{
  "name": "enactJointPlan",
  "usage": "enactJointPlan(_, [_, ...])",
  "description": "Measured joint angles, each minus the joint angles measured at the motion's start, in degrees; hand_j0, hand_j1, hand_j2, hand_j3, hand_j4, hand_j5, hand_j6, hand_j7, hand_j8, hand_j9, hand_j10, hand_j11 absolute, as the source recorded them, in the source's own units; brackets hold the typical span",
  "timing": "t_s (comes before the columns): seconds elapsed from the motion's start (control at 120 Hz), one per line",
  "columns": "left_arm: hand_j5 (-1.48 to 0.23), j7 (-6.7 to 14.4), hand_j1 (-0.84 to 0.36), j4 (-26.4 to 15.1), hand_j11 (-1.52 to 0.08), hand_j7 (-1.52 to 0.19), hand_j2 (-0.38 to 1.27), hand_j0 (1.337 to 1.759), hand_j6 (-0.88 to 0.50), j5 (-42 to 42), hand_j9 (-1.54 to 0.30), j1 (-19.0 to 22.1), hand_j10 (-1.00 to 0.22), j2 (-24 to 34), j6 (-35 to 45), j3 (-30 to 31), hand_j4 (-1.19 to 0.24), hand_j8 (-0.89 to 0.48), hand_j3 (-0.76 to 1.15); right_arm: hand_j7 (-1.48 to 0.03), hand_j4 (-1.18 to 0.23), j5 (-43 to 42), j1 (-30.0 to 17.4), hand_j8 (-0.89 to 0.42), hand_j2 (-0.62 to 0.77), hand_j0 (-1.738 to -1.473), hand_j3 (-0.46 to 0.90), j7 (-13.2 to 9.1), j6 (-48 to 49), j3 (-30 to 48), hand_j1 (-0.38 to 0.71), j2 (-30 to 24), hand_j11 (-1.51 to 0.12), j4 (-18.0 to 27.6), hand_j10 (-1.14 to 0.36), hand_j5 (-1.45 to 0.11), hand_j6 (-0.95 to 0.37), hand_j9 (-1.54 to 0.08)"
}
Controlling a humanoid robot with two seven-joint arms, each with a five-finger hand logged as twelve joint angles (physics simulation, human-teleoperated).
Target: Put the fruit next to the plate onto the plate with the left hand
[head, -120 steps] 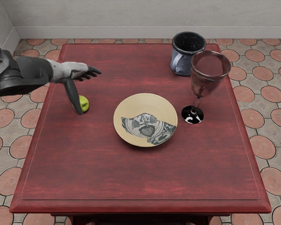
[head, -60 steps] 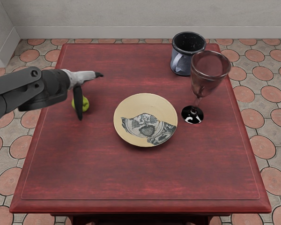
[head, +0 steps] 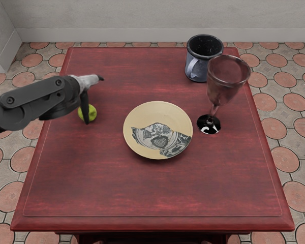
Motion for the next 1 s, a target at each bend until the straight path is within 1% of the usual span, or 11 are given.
enactJointPlan(0.208, [-0.20, 0.00, 0.16, 0.46, -0.20, -0.20, 0.03, 1.658, -0.16, -0.01, -0.20, 0.01, -0.16, -0.70, 0.15, 1.27, -0.16, -0.16, 0.00, -0.03, -0.02, 0.00, 0.00, -0.02, 0.00, -1.658, 0.00, 0.00, -0.02, 0.02, -0.32, 0.00, -0.03, 0.00, -0.02, -0.03, -0.02, -0.03])
enactJointPlan(0.375, [-0.29, 0.00, 0.08, 0.30, -0.29, -0.29, 0.05, 1.658, -0.23, -0.01, -0.29, 0.15, -0.23, -1.07, 3.14, 2.42, -0.23, -0.23, 0.00, -0.03, -0.02, 0.00, 0.00, -0.02, 0.00, -1.658, 0.00, 0.00, -0.01, 0.02, -0.32, 0.00, -0.03, 0.00, -0.02, -0.03, -0.02, -0.03])
enactJointPlan(0.417, [-0.31, 0.00, 0.07, 0.11, -0.31, -0.31, 0.08, 1.658, -0.25, 0.00, -0.31, 0.17, -0.24, -1.07, 4.22, 2.58, -0.24, -0.25, 0.00, -0.03, -0.02, 0.00, 0.00, -0.02, 0.00, -1.658, 0.00, 0.00, -0.02, 0.02, -0.32, 0.00, -0.03, 0.00, -0.02, -0.03, -0.02, -0.03])
enactJointPlan(0.5, [-0.35, 0.00, 0.04, -0.15, -0.34, -0.34, 0.09, 1.658, -0.27, -0.01, -0.34, -0.03, -0.27, -2.02, 5.58, 4.41, -0.27, -0.27, 0.00, -0.03, -0.02, 0.00, 0.00, -0.02, 0.00, -1.658, 0.00, 0.00, -0.03, 0.02, -0.32, 0.00, -0.03, 0.00, -0.02, -0.03, -0.02, -0.03])
enactJointPlan(0.6, [-0.37, 0.00, 0.02, -0.24, -0.37, -0.37, 0.09, 1.658, -0.29, -0.03, -0.37, -0.09, -0.29, -1.39, 6.22, 6.11, -0.29, -0.29, 0.00, -0.03, -0.02, 0.00, 0.00, -0.02, 0.00, -1.658, 0.00, 0.00, -0.02, 0.02, -0.32, 0.00, -0.03, 0.00, -0.02, -0.03, -0.02, -0.03])
enactJointPlan(0.692, [-0.42, 0.00, -0.02, -0.26, -0.42, -0.42, 0.09, 1.658, -0.32, -0.02, -0.42, -0.11, -0.32, -1.30, 6.28, 6.78, -0.32, -0.32, 0.00, -0.03, -0.02, 0.00, 0.00, -0.02, 0.00, -1.658, 0.00, 0.00, -0.01, 0.02, -0.32, 0.00, -0.03, 0.00, -0.02, -0.03, -0.02, -0.03])
enactJointPlan(0.842, [-0.52, 0.00, -0.11, -0.28, -0.52, -0.52, 0.15, 1.658, -0.40, -0.20, -0.52, -0.16, -0.40, -0.64, 5.97, 7.15, -0.40, -0.40, 0.00, -0.03, -0.02, 0.00, 0.00, -0.02, 0.00, -1.658, 0.00, 0.00, -0.02, 0.02, -0.32, 0.00, -0.03, 0.00, -0.02, -0.03, -0.02, -0.03])
enactJointPlan(0.883, [-0.55, 0.00, -0.14, -0.28, -0.55, -0.55, 0.15, 1.658, -0.42, -0.36, -0.55, -0.24, -0.42, -0.55, 5.92, 7.16, -0.42, -0.42, 0.00, -0.03, -0.02, 0.00, 0.00, -0.02, 0.00, -1.658, 0.00, 0.00, -0.02, 0.02, -0.32, 0.00, -0.03, 0.00, -0.02, -0.03, -0.02, -0.03])
enactJointPlan(0.917, [-0.56, -0.01, -0.14, -0.28, -0.56, -0.56, 0.18, 1.658, -0.43, -0.56, -0.56, -0.58, -0.43, 0.26, 5.90, 7.16, -0.43, -0.43, 0.00, -0.03, -0.02, 0.00, 0.00, -0.02, 0.00, -1.658, 0.00, 0.00, -0.03, 0.02, -0.32, 0.00, -0.03, 0.00, -0.02, -0.03, -0.02, -0.03])
enactJointPlan(1.0, [-0.59, -0.01, -0.18, -0.28, -0.59, -0.59, 0.15, 1.658, -0.46, -0.83, -0.59, -0.70, -0.46, 0.83, 5.64, 7.06, -0.46, -0.46, 0.00, -0.03, -0.02, 0.00, 0.00, -0.02, 0.00, -1.658, 0.00, 0.00, -0.01, 0.02, -0.32, 0.00, -0.03, 0.00, -0.02, -0.03, -0.02, -0.03])
